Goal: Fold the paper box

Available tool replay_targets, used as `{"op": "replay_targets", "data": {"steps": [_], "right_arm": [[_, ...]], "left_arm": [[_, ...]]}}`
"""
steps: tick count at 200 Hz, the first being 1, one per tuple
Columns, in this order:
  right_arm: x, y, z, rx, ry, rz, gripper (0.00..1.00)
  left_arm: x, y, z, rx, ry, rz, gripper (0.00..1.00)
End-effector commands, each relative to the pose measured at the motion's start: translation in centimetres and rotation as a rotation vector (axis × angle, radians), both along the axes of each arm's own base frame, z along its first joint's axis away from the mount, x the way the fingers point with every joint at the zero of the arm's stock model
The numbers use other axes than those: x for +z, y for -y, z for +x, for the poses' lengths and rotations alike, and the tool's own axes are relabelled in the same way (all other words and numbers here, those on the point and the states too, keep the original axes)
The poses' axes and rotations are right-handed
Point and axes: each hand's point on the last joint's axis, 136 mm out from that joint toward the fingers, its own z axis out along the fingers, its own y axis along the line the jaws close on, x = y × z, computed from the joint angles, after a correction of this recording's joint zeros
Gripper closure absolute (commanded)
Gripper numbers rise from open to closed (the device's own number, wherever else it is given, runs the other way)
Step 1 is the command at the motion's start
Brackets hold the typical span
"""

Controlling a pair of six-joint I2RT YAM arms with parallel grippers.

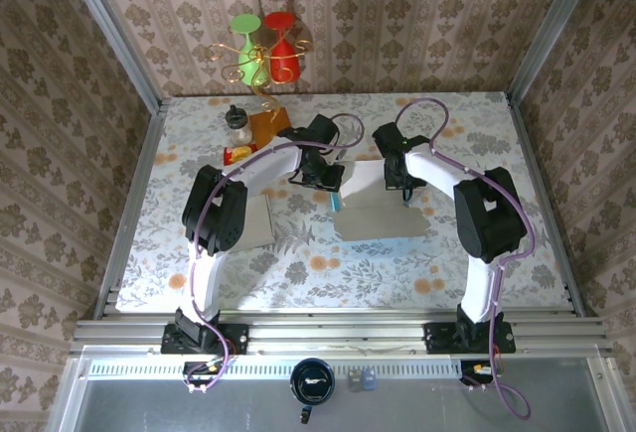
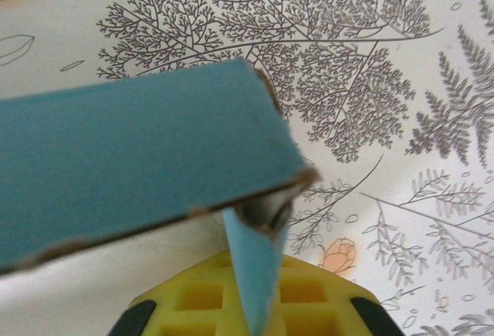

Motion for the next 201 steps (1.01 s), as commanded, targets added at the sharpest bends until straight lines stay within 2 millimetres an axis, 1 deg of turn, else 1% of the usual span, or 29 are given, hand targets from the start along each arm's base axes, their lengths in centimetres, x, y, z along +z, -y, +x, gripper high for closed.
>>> {"op": "replay_targets", "data": {"steps": [1,16,26,47,66,111,130,160,181,201], "right_arm": [[0.5,2.8,-0.9,-0.044,-0.035,-0.192,1.00],[0.6,2.7,-1.1,-0.038,-0.055,-0.241,1.00],[0.4,2.4,-1.1,-0.032,-0.062,-0.241,1.00],[0.2,1.5,-1.1,-0.027,-0.060,-0.188,1.00],[0.3,0.4,-0.8,-0.003,-0.035,-0.119,1.00],[1.0,0.1,-1.1,-0.021,-0.012,-0.075,1.00],[0.9,0.1,-1.5,-0.041,-0.019,-0.061,1.00],[0.8,-0.1,-2.0,-0.057,-0.023,-0.051,1.00],[0.8,-0.3,-2.3,-0.067,-0.022,-0.038,1.00],[0.9,-0.6,-2.5,-0.073,-0.019,-0.025,1.00]], "left_arm": [[0.1,-0.4,0.0,-0.009,-0.008,0.022,1.00],[0.1,-0.3,0.0,-0.008,-0.009,0.016,1.00],[0.1,-0.2,0.0,-0.004,-0.009,0.013,1.00],[0.2,-0.1,0.1,-0.002,-0.008,0.010,1.00],[0.2,-0.2,0.2,0.002,-0.007,0.014,1.00],[-0.2,-0.8,0.3,0.053,-0.003,0.028,1.00],[-0.2,-0.9,0.4,0.069,0.006,0.037,0.92],[-0.5,-1.2,0.5,0.085,0.019,0.058,0.91],[-0.5,-1.2,0.6,0.093,0.034,0.068,0.87],[-0.7,-1.0,0.7,0.100,0.048,0.076,0.86]]}}
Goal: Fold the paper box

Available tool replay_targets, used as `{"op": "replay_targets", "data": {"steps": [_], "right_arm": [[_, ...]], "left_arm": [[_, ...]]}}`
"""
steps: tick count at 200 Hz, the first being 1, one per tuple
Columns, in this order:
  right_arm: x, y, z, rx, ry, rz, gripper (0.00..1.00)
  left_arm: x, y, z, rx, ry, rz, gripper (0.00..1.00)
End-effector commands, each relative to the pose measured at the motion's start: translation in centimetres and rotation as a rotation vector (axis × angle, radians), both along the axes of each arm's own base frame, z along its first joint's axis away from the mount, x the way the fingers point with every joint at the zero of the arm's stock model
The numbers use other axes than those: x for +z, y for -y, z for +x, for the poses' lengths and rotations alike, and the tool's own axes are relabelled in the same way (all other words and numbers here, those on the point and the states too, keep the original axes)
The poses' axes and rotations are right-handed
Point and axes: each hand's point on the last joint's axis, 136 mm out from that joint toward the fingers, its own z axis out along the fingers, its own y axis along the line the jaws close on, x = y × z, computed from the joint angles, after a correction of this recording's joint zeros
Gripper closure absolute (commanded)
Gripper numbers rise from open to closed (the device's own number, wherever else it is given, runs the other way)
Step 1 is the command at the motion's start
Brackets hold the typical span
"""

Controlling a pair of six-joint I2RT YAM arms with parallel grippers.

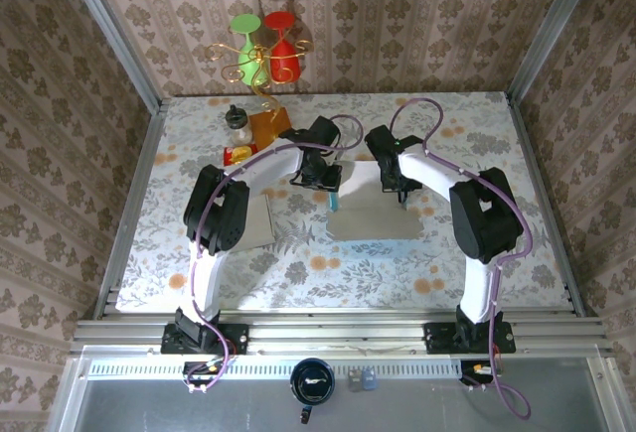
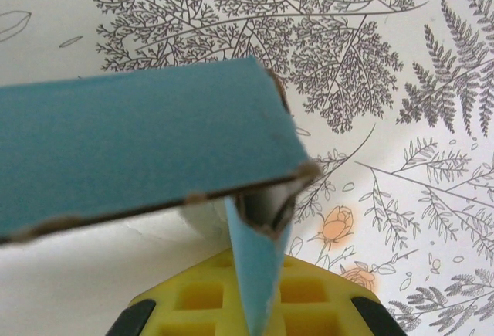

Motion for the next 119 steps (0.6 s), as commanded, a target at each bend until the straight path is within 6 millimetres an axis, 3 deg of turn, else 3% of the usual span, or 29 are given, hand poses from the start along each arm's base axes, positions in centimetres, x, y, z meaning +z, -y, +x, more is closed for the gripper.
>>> {"op": "replay_targets", "data": {"steps": [1,62,119], "right_arm": [[0.5,0.3,-1.3,-0.034,-0.009,0.001,1.00],[-0.3,0.2,-1.6,-0.031,-0.028,-0.002,1.00],[-0.3,0.4,-1.8,-0.042,-0.033,-0.011,1.00]], "left_arm": [[0.2,-0.6,0.0,0.032,0.027,0.035,0.86],[-0.6,-0.1,1.4,0.053,0.059,0.048,0.83],[-0.7,-0.5,1.2,0.021,0.105,0.160,0.86]]}}
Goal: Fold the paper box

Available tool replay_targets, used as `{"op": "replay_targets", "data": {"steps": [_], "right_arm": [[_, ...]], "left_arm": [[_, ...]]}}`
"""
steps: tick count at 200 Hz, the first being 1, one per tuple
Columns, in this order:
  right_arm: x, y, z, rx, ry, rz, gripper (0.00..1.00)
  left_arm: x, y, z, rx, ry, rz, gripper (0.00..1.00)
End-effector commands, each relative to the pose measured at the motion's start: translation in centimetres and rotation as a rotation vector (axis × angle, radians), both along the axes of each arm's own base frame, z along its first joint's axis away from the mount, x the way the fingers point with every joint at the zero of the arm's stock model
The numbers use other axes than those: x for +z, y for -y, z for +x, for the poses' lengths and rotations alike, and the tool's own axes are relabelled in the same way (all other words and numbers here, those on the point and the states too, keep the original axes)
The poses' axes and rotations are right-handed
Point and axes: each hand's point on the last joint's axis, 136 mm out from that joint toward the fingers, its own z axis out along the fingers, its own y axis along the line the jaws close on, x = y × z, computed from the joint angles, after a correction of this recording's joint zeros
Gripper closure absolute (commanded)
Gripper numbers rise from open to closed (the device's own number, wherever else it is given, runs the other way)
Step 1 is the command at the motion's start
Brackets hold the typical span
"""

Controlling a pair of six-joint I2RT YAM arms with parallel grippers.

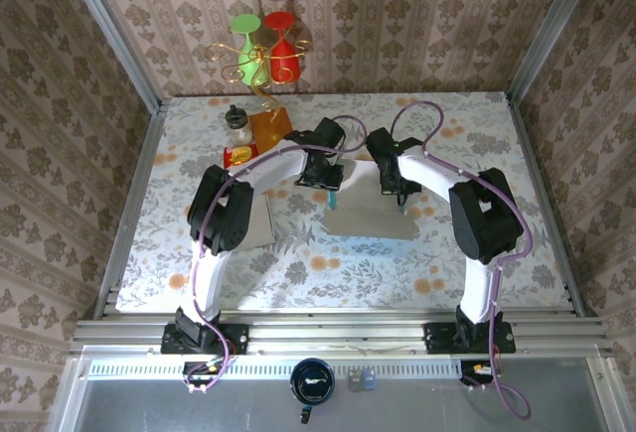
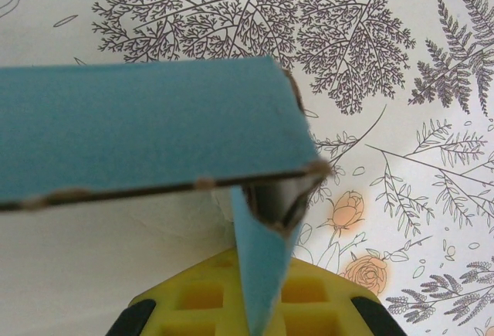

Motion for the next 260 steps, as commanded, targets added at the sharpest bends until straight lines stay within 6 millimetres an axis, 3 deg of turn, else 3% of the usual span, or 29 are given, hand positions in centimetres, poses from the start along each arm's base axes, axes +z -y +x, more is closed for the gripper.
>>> {"op": "replay_targets", "data": {"steps": [1,56,110,180,223,243,260], "right_arm": [[0.2,0.6,-1.2,-0.021,-0.024,-0.029,1.00],[-1.0,0.4,-1.6,-0.049,-0.060,-0.024,1.00],[-1.8,-0.2,-1.6,-0.073,-0.085,0.008,1.00],[-1.9,-0.7,-1.5,-0.061,-0.091,0.031,1.00],[-2.4,-0.5,-1.7,-0.064,-0.107,0.028,1.00],[-2.8,-0.7,-1.8,-0.064,-0.112,0.038,1.00],[-3.0,-0.7,-1.7,-0.065,-0.117,0.039,1.00]], "left_arm": [[-0.4,-0.7,0.2,-0.005,0.036,0.105,0.86],[-1.2,-3.0,-0.2,0.067,0.078,0.278,0.79],[-1.7,-3.2,0.1,0.096,0.098,0.335,0.78],[-1.6,-2.3,0.2,0.141,0.108,0.318,1.00],[-1.8,-3.3,-0.2,0.169,0.125,0.412,1.00],[-1.7,-3.3,-0.3,0.176,0.136,0.412,0.85],[-1.8,-3.3,-0.1,0.177,0.138,0.409,0.93]]}}
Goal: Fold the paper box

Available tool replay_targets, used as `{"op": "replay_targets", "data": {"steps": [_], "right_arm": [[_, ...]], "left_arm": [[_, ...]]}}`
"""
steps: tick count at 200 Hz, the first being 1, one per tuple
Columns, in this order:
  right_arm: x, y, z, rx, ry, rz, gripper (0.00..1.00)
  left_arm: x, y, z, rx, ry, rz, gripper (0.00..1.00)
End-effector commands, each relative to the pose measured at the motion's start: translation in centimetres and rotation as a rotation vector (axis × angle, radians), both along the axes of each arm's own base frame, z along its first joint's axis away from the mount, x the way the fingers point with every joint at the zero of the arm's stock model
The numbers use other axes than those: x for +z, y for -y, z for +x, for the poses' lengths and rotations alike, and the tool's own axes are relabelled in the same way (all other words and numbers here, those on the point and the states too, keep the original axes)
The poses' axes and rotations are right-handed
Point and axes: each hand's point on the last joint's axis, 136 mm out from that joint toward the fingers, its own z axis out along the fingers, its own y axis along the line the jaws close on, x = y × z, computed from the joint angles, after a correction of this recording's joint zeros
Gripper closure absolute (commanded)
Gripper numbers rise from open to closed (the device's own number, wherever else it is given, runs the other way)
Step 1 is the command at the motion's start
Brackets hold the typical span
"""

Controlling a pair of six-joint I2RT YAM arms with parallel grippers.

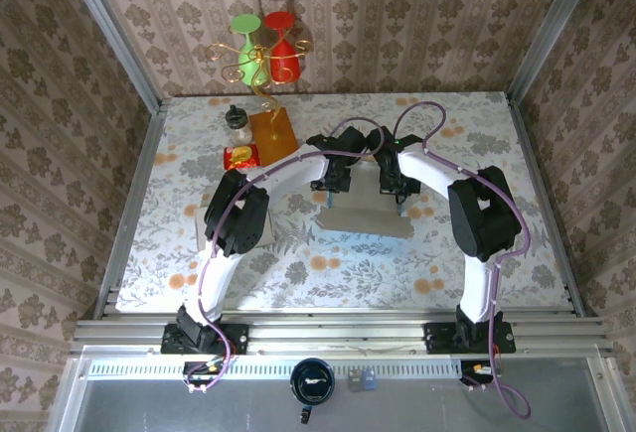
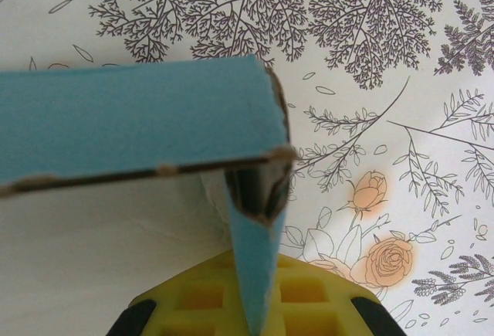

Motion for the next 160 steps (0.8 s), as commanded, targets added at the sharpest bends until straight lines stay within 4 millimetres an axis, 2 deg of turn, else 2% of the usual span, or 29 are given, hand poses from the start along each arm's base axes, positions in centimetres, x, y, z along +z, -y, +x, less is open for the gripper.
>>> {"op": "replay_targets", "data": {"steps": [1,21,87,100,115,140,160], "right_arm": [[-2.4,0.1,-1.3,-0.007,-0.079,-0.026,1.00],[-2.4,-0.1,-1.2,-0.007,-0.080,-0.019,1.00],[-2.7,-0.4,-1.2,-0.007,-0.086,-0.001,1.00],[-2.8,-0.3,-1.2,-0.011,-0.086,0.002,1.00],[-2.8,-0.3,-1.1,-0.010,-0.085,0.005,1.00],[-2.6,-0.3,-1.0,-0.009,-0.076,0.005,1.00],[-2.6,-0.4,-1.0,-0.008,-0.077,0.006,1.00]], "left_arm": [[-1.5,-2.6,-0.5,0.033,-0.009,0.145,0.93],[-1.7,-2.5,-0.4,0.029,-0.007,0.153,1.00],[-1.9,-1.3,-0.5,0.007,-0.004,0.124,1.00],[-1.4,-0.8,-0.3,-0.003,0.002,0.099,0.85],[-0.5,-0.2,-0.1,-0.017,0.017,0.057,0.76],[1.0,0.4,0.3,-0.029,0.038,-0.017,0.66],[1.2,0.6,0.5,-0.028,0.027,-0.072,0.66]]}}
